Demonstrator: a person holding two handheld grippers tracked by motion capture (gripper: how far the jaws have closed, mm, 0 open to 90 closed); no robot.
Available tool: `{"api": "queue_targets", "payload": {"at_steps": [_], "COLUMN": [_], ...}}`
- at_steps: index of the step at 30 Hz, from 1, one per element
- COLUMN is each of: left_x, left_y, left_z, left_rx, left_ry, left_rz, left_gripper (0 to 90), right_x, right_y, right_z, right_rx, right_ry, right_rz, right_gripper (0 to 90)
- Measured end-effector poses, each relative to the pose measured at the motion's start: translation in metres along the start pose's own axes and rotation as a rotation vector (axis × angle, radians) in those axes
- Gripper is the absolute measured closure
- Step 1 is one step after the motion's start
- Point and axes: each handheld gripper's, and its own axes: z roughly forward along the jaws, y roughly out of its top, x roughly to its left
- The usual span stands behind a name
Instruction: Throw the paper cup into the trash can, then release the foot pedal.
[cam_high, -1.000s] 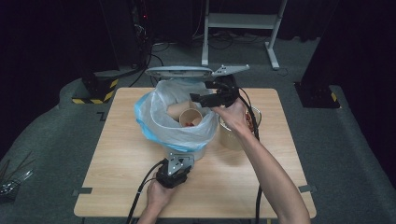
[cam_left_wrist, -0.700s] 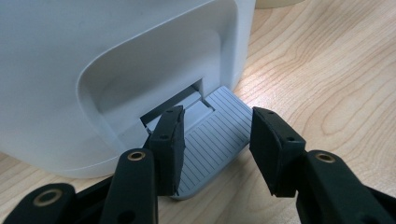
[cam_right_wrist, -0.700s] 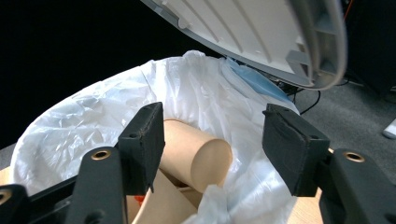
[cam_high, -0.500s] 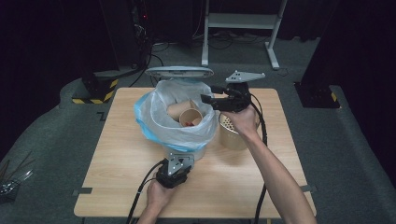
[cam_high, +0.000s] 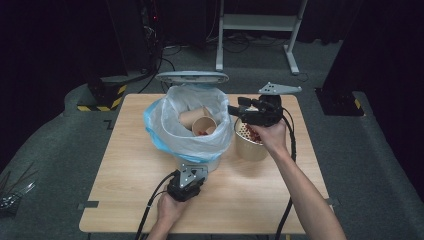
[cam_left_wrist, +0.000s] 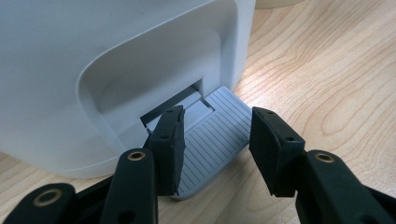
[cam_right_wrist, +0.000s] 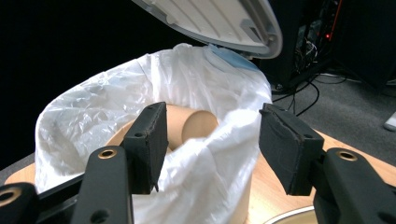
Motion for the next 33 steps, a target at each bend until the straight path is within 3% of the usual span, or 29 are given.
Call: {"api": "queue_targets", "payload": {"at_steps": [18, 23, 33], "left_x": [0.0, 0.0, -0.001], "left_y": [0.0, 0.0, 0.0], "left_z": [0.0, 0.0, 0.0], "left_rx": [0.001, 0.001, 0.001], "left_ry": [0.002, 0.003, 0.004], "left_rz": [0.005, 0.004, 0.004], "left_gripper": [55.4, 55.5, 55.4], "right_x": [-0.012, -0.008, -0.01], "right_y": [-0.02, -0.022, -0.029], "right_z": [-0.028, -0.038, -0.059], "right_rx": [-0.022, -0.031, -0.056], "right_ry": [-0.044, -0.063, -0.081], "right_rz": [0.02, -0.01, -0.002], "right_gripper": [43.0, 43.0, 43.0]}}
